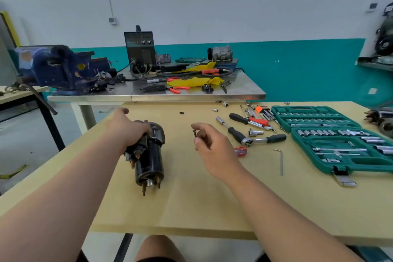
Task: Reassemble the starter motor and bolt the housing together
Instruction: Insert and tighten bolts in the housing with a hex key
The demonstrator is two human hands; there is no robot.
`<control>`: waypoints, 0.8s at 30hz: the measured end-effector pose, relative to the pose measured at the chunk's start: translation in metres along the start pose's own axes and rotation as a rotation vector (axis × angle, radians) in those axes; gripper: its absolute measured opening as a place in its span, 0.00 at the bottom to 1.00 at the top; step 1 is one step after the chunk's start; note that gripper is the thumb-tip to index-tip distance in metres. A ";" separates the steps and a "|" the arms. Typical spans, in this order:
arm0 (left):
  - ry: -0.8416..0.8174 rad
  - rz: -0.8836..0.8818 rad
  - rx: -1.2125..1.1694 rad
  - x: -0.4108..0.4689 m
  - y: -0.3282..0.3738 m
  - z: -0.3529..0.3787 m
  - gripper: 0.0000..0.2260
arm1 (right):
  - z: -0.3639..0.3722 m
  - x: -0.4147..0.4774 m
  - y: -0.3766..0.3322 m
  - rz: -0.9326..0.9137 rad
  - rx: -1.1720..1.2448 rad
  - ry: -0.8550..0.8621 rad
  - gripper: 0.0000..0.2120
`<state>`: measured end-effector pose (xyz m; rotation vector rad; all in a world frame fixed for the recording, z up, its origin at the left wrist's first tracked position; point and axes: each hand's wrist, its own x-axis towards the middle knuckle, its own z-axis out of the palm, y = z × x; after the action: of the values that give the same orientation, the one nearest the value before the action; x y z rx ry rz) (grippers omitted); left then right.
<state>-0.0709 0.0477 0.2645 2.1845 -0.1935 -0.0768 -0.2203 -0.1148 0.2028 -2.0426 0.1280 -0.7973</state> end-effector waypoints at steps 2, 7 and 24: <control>0.103 0.174 -0.026 -0.017 0.000 0.011 0.35 | -0.009 -0.002 -0.005 0.016 0.040 0.033 0.13; 0.315 0.657 -0.243 -0.073 -0.028 0.041 0.36 | -0.024 0.000 -0.038 -0.025 0.274 0.116 0.10; 0.331 0.687 -0.351 -0.101 -0.028 0.107 0.48 | -0.022 -0.007 -0.068 -0.244 -0.122 -0.086 0.06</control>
<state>-0.1805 -0.0056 0.1774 1.6533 -0.6712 0.5881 -0.2523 -0.0885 0.2610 -2.2326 -0.1260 -0.8668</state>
